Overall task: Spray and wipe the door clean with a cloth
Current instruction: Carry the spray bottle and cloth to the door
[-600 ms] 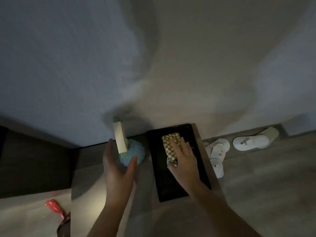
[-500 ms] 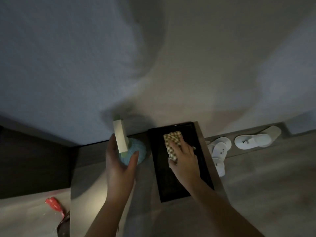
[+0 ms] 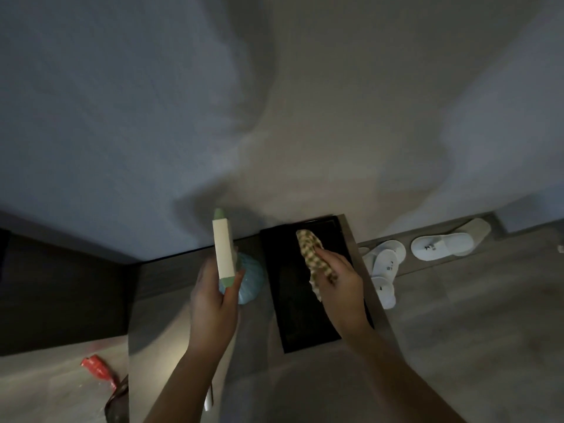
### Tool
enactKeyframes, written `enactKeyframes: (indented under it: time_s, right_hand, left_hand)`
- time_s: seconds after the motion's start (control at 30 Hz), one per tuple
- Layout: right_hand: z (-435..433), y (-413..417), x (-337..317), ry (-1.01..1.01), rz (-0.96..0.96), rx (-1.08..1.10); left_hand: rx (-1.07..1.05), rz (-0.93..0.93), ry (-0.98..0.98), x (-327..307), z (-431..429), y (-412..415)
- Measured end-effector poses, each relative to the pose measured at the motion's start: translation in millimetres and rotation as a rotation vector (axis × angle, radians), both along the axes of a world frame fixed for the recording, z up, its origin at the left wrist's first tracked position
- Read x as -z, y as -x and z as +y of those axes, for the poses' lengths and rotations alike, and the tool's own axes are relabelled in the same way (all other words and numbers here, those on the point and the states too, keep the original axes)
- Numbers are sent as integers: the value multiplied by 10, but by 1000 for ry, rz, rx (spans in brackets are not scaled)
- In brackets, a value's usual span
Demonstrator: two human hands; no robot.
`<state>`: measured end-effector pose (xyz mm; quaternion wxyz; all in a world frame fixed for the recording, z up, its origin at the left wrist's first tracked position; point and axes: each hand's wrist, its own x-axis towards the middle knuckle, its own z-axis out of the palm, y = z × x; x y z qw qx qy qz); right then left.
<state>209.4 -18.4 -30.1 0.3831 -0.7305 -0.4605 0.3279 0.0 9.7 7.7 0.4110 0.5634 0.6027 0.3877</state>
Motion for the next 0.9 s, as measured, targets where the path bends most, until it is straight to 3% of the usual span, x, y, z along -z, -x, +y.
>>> enactKeyframes:
  time_s: [0.17, 0.37, 0.57, 0.9]
  right_hand:
    - [-461, -201, -708, 87, 151, 113]
    - [-1295, -599, -1605, 100, 68, 298]
    - [-2285, -1014, -2278, 77, 172, 514]
    - [-4034, -1828, -2589, 39, 268, 781]
  left_hand:
    - [47, -42, -7, -678, -292, -48]
    - [136, -18, -16, -1401, -789, -229]
    - [258, -3, 69, -1868, -1397, -582]
    - [509, 64, 184, -2119, -2497, -1657]
